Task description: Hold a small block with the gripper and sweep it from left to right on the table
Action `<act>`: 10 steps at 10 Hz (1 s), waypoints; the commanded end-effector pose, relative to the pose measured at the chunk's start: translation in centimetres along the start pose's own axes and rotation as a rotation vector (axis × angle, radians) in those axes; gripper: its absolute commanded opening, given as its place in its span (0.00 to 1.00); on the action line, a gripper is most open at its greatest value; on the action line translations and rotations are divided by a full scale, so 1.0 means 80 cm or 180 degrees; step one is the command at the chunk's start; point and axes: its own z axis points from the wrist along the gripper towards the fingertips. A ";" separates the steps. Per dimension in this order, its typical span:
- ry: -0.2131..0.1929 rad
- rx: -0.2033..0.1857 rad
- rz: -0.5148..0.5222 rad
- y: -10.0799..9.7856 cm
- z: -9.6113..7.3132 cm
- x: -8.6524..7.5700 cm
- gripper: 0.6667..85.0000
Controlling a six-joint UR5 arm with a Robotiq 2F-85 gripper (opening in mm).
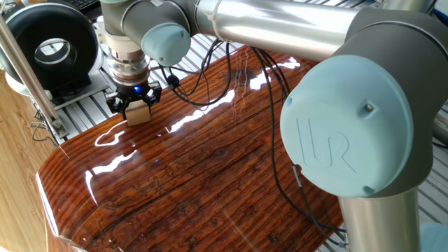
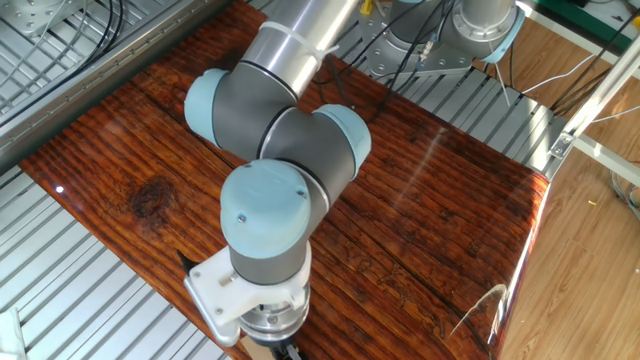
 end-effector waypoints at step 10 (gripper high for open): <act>0.0007 -0.0065 0.0169 0.028 0.002 0.006 0.00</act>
